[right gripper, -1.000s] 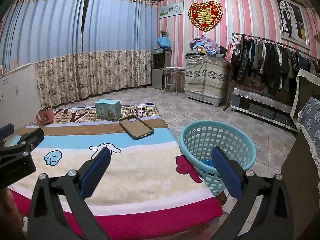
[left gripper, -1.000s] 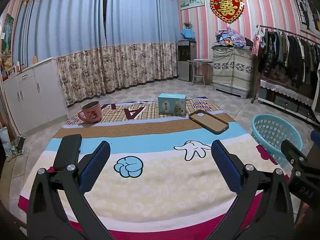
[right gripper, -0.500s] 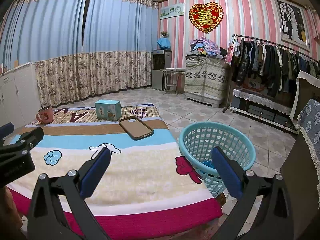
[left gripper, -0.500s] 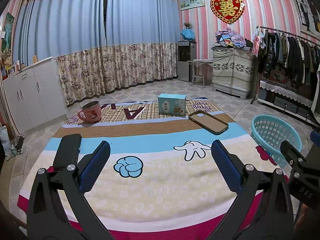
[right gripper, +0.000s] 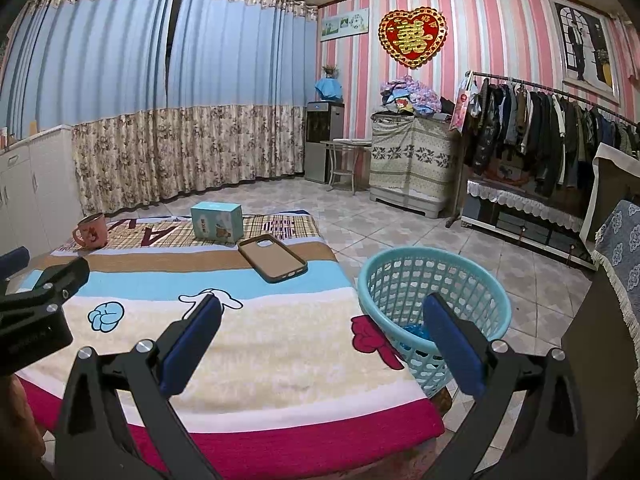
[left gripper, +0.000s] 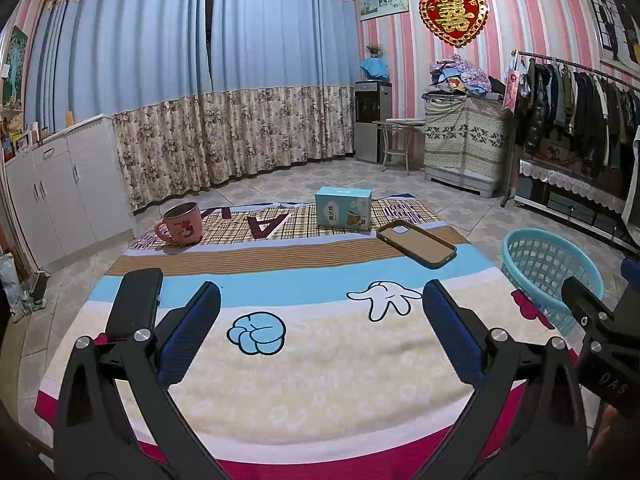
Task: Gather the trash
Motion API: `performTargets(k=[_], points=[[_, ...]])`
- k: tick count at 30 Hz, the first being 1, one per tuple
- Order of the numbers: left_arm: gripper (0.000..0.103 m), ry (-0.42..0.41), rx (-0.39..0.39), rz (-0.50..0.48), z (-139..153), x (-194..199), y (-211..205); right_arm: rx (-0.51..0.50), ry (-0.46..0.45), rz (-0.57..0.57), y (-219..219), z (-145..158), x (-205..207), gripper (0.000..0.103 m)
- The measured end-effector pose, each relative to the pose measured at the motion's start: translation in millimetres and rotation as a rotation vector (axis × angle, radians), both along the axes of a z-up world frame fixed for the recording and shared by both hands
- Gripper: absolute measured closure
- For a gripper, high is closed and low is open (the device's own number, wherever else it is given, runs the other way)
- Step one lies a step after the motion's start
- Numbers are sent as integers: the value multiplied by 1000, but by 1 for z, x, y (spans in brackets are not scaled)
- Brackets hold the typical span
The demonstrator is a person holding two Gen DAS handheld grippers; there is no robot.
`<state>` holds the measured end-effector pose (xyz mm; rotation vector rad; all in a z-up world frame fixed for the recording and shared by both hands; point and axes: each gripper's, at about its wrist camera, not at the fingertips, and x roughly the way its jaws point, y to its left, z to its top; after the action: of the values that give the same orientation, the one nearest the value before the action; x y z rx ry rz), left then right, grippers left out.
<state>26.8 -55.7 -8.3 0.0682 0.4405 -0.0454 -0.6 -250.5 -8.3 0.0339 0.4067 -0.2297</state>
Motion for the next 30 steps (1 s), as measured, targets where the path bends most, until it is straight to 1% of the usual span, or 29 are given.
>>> performTargets(k=[30], points=[[5, 1, -7, 0, 0, -2, 0, -3, -4, 1, 0, 0, 0, 5]])
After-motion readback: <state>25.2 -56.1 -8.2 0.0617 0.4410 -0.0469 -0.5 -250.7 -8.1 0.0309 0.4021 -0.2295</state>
